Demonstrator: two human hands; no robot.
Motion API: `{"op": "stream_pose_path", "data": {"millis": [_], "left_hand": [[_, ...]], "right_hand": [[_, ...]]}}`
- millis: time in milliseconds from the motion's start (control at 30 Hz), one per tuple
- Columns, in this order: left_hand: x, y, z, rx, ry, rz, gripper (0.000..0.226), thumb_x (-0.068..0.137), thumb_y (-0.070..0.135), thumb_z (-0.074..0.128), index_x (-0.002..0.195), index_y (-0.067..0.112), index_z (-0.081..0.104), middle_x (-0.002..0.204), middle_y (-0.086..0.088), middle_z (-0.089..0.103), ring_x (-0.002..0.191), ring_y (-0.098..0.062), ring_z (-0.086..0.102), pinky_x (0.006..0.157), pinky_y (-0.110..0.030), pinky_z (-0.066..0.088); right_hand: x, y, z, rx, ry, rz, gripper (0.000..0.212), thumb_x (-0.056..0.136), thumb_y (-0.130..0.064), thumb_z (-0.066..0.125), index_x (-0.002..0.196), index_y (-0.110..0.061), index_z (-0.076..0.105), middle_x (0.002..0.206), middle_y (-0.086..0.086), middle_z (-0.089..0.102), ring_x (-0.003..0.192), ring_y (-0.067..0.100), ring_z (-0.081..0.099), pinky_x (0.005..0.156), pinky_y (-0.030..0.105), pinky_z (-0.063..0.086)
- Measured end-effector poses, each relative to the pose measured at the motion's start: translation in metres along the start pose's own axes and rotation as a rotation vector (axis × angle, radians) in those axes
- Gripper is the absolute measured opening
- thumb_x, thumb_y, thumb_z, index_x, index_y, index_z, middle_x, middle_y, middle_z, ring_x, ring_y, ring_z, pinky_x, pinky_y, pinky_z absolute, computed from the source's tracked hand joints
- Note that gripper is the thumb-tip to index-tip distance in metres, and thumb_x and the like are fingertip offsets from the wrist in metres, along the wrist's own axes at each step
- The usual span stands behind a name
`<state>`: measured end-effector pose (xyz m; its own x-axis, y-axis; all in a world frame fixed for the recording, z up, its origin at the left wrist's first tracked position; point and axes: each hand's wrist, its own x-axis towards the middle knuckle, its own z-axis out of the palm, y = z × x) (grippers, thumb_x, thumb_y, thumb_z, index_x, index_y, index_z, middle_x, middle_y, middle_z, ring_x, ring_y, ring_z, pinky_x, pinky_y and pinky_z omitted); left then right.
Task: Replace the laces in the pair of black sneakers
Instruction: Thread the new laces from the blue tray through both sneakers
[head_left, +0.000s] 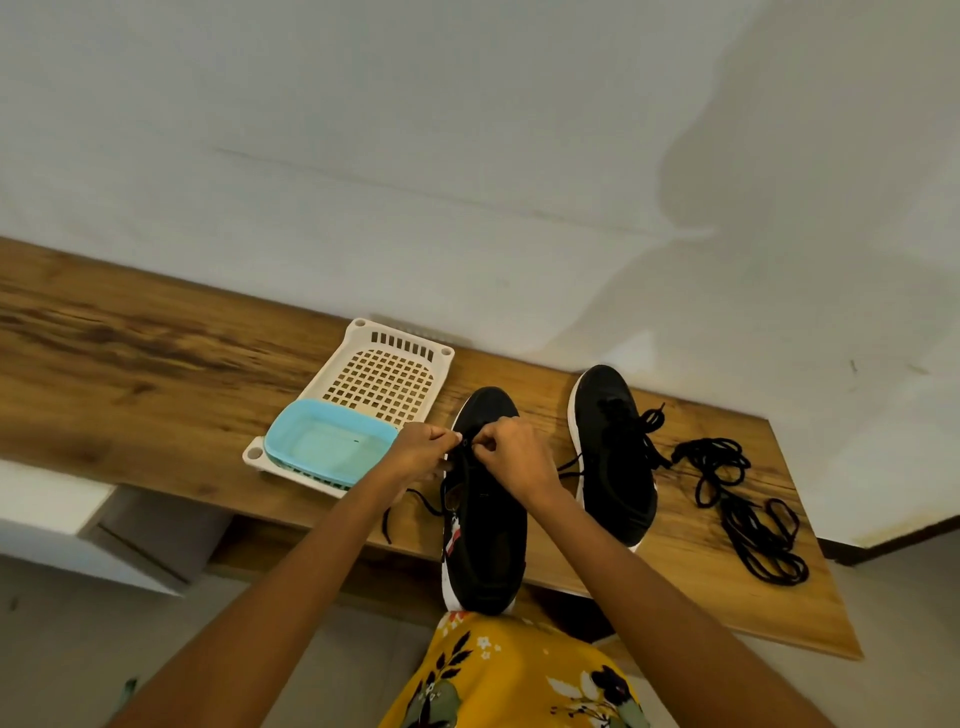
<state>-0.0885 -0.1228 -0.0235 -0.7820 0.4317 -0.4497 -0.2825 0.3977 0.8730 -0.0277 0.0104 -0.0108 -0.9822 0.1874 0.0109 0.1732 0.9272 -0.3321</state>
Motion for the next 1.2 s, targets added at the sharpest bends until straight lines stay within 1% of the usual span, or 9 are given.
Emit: {"op": "stream_pose_path", "data": {"millis": [267,400,500,633,700,833,1000,1100,1200], "left_hand": [[0.002,-0.002,0.002,0.034,0.019,0.035,0.015,0.094,0.026,0.054,0.088,0.02,0.066,0.096,-0.008,0.069,0.085,-0.017,0.068,0.084,-0.036,0.053],[0.003,-0.003,0.002,0.089,0.02,0.058,0.026,0.096,0.027,0.049,0.095,0.007,0.066,0.098,-0.014,0.069,0.086,-0.021,0.069,0.083,-0.04,0.054],[0.005,-0.004,0.001,0.09,0.016,0.061,0.026,0.096,0.026,0.05,0.1,0.006,0.066,0.099,-0.014,0.069,0.081,-0.017,0.068,0.073,-0.032,0.053],[0.007,-0.007,0.003,0.093,0.012,0.068,0.012,0.094,0.016,0.055,0.099,0.012,0.064,0.099,-0.009,0.067,0.079,-0.015,0.065,0.064,-0.024,0.047],[0.005,-0.008,0.008,0.129,0.042,0.104,0.008,0.093,0.015,0.056,0.089,0.016,0.063,0.094,-0.008,0.066,0.078,-0.016,0.062,0.063,-0.024,0.048],[0.003,0.001,0.015,0.302,0.206,0.21,0.023,0.089,0.021,0.058,0.069,0.03,0.055,0.078,0.006,0.062,0.079,-0.019,0.063,0.078,-0.037,0.05],[-0.002,0.024,0.016,0.187,0.293,0.288,0.017,0.091,0.017,0.053,0.074,0.02,0.054,0.078,0.0,0.061,0.07,-0.017,0.06,0.074,-0.034,0.048],[-0.005,0.043,0.013,0.032,0.309,0.411,0.013,0.091,0.011,0.053,0.08,0.015,0.056,0.078,-0.001,0.061,0.078,-0.019,0.06,0.077,-0.03,0.049],[-0.017,0.056,0.009,-0.197,0.268,0.44,0.014,0.097,0.015,0.048,0.106,0.007,0.055,0.095,-0.003,0.062,0.088,-0.015,0.06,0.069,-0.016,0.049]], "right_hand": [[-0.002,0.001,0.006,0.044,0.049,-0.004,0.022,0.095,-0.026,0.054,0.11,-0.021,0.069,0.106,0.001,0.065,0.103,0.015,0.055,0.083,0.032,0.048],[-0.001,0.0,0.014,0.149,0.077,0.066,0.012,0.091,-0.024,0.061,0.099,-0.018,0.068,0.099,-0.001,0.067,0.096,0.014,0.059,0.082,0.035,0.05],[0.002,0.002,0.012,0.269,0.062,0.111,0.008,0.087,-0.02,0.066,0.091,-0.015,0.061,0.088,0.0,0.065,0.082,0.015,0.06,0.075,0.037,0.052],[0.002,0.007,0.008,0.321,0.022,0.129,0.009,0.087,-0.017,0.066,0.091,-0.015,0.058,0.085,-0.002,0.062,0.081,0.014,0.059,0.074,0.035,0.053],[0.003,0.009,0.007,0.333,-0.006,0.128,0.009,0.088,-0.016,0.064,0.094,-0.016,0.058,0.087,-0.003,0.062,0.083,0.013,0.059,0.075,0.034,0.052],[0.005,0.011,-0.003,0.454,-0.048,0.14,0.014,0.09,-0.008,0.059,0.104,-0.01,0.057,0.093,-0.002,0.059,0.089,0.011,0.057,0.08,0.027,0.048],[0.008,0.007,-0.021,0.453,-0.116,0.096,0.029,0.092,-0.021,0.059,0.119,-0.011,0.062,0.11,0.001,0.066,0.102,0.014,0.06,0.084,0.027,0.047],[0.011,-0.002,-0.031,0.424,-0.069,0.059,0.022,0.091,-0.027,0.061,0.094,-0.008,0.07,0.087,0.007,0.069,0.077,0.019,0.061,0.071,0.036,0.047],[0.014,-0.023,-0.066,0.588,0.08,0.05,0.021,0.092,-0.026,0.061,0.077,-0.011,0.066,0.064,0.001,0.058,0.058,0.009,0.049,0.061,0.027,0.041]]}}
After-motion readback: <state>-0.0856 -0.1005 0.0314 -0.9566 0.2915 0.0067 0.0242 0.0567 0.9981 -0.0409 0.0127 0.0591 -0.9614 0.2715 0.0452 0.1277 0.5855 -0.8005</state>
